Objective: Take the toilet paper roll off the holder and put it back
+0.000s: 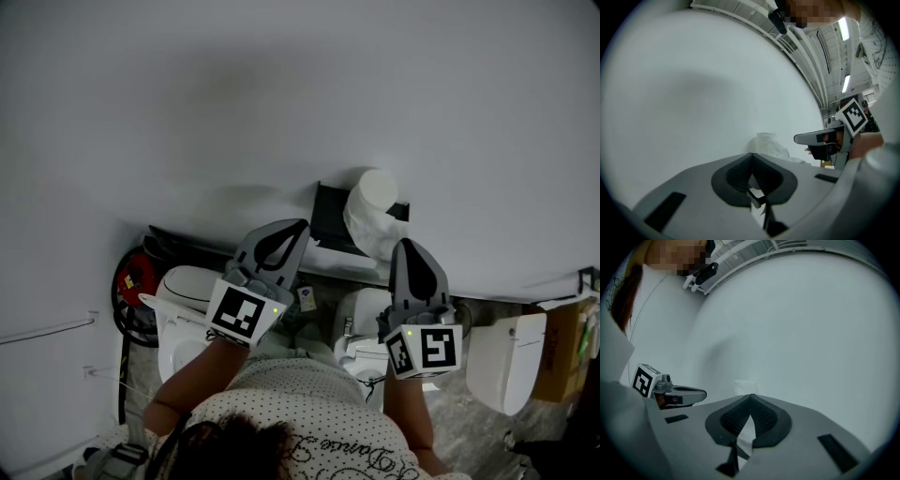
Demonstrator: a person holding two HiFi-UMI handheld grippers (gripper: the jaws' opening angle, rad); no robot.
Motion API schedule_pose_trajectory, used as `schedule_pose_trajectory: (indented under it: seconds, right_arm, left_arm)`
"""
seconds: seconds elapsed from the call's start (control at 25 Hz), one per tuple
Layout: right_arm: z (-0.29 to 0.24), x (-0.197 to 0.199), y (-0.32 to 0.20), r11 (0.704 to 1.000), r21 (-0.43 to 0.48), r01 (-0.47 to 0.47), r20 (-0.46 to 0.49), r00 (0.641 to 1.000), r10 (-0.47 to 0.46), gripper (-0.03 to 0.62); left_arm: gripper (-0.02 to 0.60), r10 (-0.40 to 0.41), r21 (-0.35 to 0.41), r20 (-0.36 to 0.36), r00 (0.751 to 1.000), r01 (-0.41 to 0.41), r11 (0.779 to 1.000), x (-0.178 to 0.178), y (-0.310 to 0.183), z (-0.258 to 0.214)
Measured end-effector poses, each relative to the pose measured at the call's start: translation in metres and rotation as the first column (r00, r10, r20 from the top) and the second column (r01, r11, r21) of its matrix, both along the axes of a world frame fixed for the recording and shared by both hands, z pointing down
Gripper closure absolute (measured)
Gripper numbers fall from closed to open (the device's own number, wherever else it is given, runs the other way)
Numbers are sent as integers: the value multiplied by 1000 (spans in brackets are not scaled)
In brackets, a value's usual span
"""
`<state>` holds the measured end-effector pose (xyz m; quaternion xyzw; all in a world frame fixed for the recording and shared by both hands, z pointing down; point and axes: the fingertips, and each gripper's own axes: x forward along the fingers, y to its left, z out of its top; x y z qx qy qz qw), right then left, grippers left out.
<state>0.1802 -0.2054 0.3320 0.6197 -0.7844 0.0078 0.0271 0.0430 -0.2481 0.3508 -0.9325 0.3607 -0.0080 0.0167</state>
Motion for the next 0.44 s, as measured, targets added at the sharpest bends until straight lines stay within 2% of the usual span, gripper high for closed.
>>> schedule_pose_trajectory:
  seconds: [0.44]
  right_arm:
    - [-1, 2, 1, 1000, -6, -2, 11, 1000, 3, 582]
  left_arm:
    - [577, 6, 8, -5, 1000, -6, 1000, 2, 0, -3]
